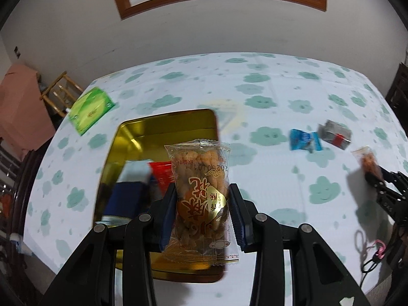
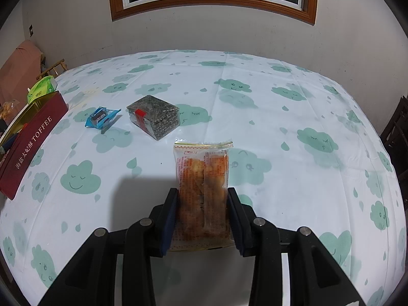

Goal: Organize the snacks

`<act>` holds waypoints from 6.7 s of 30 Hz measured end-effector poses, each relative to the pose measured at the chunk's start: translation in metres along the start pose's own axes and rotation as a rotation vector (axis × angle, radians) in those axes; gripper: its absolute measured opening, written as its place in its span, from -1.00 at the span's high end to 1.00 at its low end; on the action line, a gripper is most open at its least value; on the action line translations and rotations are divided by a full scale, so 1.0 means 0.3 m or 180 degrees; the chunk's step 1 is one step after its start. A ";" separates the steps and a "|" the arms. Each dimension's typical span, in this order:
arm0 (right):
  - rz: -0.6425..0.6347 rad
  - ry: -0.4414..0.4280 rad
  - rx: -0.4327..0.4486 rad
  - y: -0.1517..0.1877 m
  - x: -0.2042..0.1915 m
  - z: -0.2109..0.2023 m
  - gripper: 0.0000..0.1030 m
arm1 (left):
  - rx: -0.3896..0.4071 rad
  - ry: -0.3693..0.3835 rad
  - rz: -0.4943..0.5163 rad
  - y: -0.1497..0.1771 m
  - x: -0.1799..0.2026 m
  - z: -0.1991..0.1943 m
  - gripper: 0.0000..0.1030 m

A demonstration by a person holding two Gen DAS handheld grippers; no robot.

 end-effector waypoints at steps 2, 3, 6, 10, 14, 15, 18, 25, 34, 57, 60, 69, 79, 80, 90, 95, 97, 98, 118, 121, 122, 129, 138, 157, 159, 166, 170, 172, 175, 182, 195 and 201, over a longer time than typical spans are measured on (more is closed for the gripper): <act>0.0001 -0.0002 0.0001 0.000 -0.001 0.000 0.25 | -0.0017 -0.0038 -0.0041 -0.002 -0.036 0.011 0.31; 0.0001 -0.0001 0.0000 0.000 -0.001 0.000 0.25 | -0.0033 -0.0056 -0.0067 -0.002 -0.054 0.018 0.31; 0.0000 0.0000 0.0000 0.000 -0.002 0.000 0.25 | -0.0077 -0.0108 -0.0138 0.004 -0.100 0.040 0.31; -0.0001 0.0001 -0.0001 0.000 -0.001 0.001 0.25 | -0.0144 -0.0184 -0.0164 0.019 -0.150 0.073 0.31; -0.0002 0.0002 -0.0001 0.000 -0.001 0.001 0.25 | -0.0207 -0.0248 -0.0173 0.035 -0.184 0.106 0.31; -0.0002 0.0002 -0.0001 0.000 0.000 0.001 0.25 | -0.0218 -0.0256 -0.0181 0.038 -0.189 0.112 0.31; -0.0002 0.0002 -0.0001 -0.001 0.000 0.001 0.25 | -0.0255 -0.0277 -0.0189 0.047 -0.203 0.131 0.31; -0.0003 0.0003 -0.0001 -0.002 -0.002 0.000 0.25 | -0.0300 -0.0285 -0.0202 0.059 -0.221 0.156 0.31; -0.0003 0.0004 -0.0002 -0.001 -0.003 0.000 0.25 | -0.0337 -0.0313 -0.0234 0.068 -0.243 0.184 0.31; -0.0004 0.0006 -0.0002 -0.001 -0.003 0.000 0.25 | -0.0373 -0.0384 -0.0166 0.078 -0.242 0.194 0.13; -0.0005 0.0007 -0.0002 0.000 -0.002 0.000 0.25 | -0.0350 -0.0368 -0.0162 0.078 -0.239 0.185 -0.03; -0.0005 0.0007 -0.0002 -0.001 -0.002 0.000 0.25 | -0.0301 -0.0380 -0.0179 0.068 -0.240 0.160 -0.13; -0.0006 0.0008 -0.0002 -0.001 -0.003 0.000 0.25 | -0.0237 -0.0331 -0.0220 0.067 -0.233 0.118 -0.13; -0.0006 0.0008 -0.0003 -0.001 -0.002 0.000 0.25 | -0.0228 -0.0327 -0.0218 0.069 -0.231 0.113 -0.13; -0.0008 0.0011 -0.0004 -0.001 0.001 0.000 0.25 | -0.0179 -0.0289 -0.0290 0.080 -0.227 0.074 -0.13; -0.0009 0.0012 -0.0004 -0.002 -0.002 -0.001 0.25 | -0.0128 -0.0277 -0.0333 0.077 -0.231 0.048 -0.27; -0.0009 0.0012 -0.0004 -0.002 -0.001 -0.001 0.25 | -0.0123 -0.0278 -0.0326 0.079 -0.230 0.044 -0.27; -0.0010 0.0013 -0.0004 -0.002 -0.002 -0.001 0.25 | -0.0126 -0.0273 -0.0315 0.083 -0.228 0.041 -0.27; 0.0088 0.0101 -0.0043 -0.001 0.012 -0.001 0.28 | -0.0167 -0.0298 -0.0378 0.115 -0.256 0.049 -0.52; 0.0125 0.0144 -0.0065 -0.002 0.010 -0.002 0.28 | -0.0155 -0.0301 -0.0382 0.116 -0.262 0.047 -0.54; 0.0133 0.0156 -0.0077 -0.001 0.012 -0.002 0.28 | -0.0150 -0.0309 -0.0382 0.117 -0.265 0.046 -0.56; 0.0215 0.0208 -0.0137 -0.001 -0.005 -0.009 0.28 | -0.0131 -0.0298 -0.0416 0.124 -0.283 0.040 -0.60; 0.0273 0.0122 -0.0106 -0.006 -0.067 -0.047 0.28 | -0.0129 -0.0257 -0.0472 0.121 -0.292 0.036 -0.64; -0.0077 -0.0419 0.0155 -0.186 -0.404 -0.130 0.28 | 0.0042 -0.0243 -0.0713 0.109 -0.430 0.001 -0.72; -0.0121 -0.0495 0.0179 -0.212 -0.447 -0.138 0.28 | 0.0042 -0.0257 -0.0749 0.110 -0.449 0.001 -0.72; -0.0312 -0.0735 0.0279 -0.321 -0.606 -0.156 0.28 | 0.0042 -0.0304 -0.0883 0.114 -0.524 -0.005 -0.72; -0.0432 -0.0896 0.0330 -0.384 -0.727 -0.164 0.28 | 0.0019 -0.0361 -0.0933 0.127 -0.567 -0.005 -0.72; -0.0486 -0.0952 0.0340 -0.407 -0.782 -0.164 0.28 | 0.0006 -0.0389 -0.0961 0.134 -0.588 -0.005 -0.72; -0.0579 -0.1030 0.0353 -0.437 -0.862 -0.164 0.28 | -0.0012 -0.0426 -0.1001 0.142 -0.623 -0.005 -0.72; -0.0762 -0.1132 0.0337 -0.480 -1.001 -0.146 0.28 | -0.0026 -0.0507 -0.1069 0.158 -0.681 -0.001 -0.72; -0.0847 -0.1131 0.0196 -0.501 -1.092 -0.072 0.28 | -0.0099 -0.0520 -0.1155 0.179 -0.724 0.028 -0.72; -0.0800 -0.1114 0.0133 -0.500 -1.104 -0.029 0.28 | -0.0116 -0.0532 -0.1172 0.183 -0.736 0.033 -0.72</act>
Point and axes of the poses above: each gripper's, at about its wrist camera, not at the fingertips, and z roughly the way its jaws point, x to its right, y to its underside, the point moved 9 cm from there along z, roughly the way its jaws point, and after that the axes turned 15 degrees about -z, right-handed, at the moved point
